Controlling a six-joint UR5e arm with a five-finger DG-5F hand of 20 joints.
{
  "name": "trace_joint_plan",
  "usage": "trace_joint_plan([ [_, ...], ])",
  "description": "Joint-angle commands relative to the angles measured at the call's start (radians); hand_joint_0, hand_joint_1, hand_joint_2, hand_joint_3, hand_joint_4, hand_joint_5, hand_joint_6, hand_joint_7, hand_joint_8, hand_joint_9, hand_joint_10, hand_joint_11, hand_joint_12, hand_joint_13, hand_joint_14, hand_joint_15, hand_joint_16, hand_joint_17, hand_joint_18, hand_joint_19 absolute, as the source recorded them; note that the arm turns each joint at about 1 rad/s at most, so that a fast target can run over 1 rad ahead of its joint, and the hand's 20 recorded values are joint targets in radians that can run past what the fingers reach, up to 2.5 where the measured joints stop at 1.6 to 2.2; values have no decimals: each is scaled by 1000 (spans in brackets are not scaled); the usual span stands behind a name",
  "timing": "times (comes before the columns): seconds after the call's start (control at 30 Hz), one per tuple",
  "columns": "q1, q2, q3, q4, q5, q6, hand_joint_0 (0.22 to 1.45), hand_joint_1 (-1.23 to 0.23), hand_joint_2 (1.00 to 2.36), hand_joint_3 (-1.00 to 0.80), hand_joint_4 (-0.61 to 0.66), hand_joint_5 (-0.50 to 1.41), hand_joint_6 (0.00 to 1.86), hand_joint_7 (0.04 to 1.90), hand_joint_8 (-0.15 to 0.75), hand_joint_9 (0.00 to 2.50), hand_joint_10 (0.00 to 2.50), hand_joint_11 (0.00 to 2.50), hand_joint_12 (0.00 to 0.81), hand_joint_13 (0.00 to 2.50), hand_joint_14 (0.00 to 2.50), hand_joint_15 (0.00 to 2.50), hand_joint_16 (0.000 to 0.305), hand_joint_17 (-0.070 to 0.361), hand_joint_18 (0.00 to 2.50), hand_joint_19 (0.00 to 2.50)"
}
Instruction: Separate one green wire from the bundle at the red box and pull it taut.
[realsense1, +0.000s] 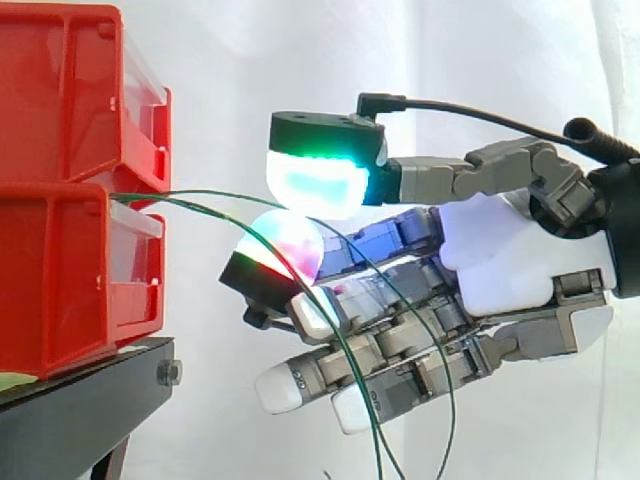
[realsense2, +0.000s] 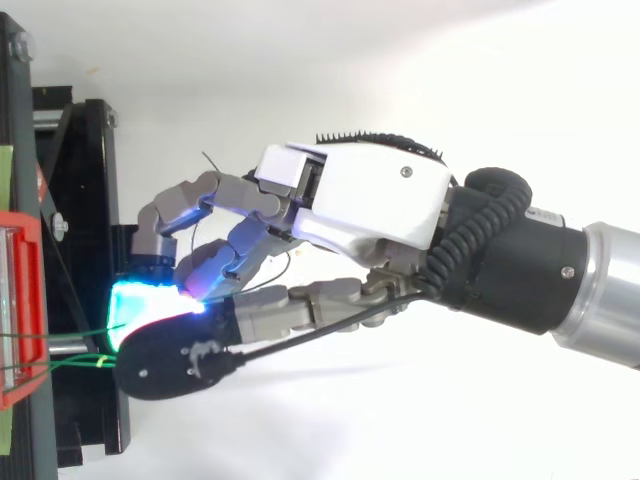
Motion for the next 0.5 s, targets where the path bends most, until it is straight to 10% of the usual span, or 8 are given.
trace_joint_plan([
  [0.0, 0, 0, 1, -1, 0, 0, 545, -648, 1005, -435, 150, -137, 882, 1068, 305, 1032, 20, 564, 384, 696, 14, 365, 56, 125, 724, 557],
  [0.47, 3, 0, 1, -18, 0, 5, 594, -729, 1022, -208, 142, -125, 895, 1154, 303, 1056, 22, 583, 377, 711, 15, 364, 53, 120, 728, 548],
])
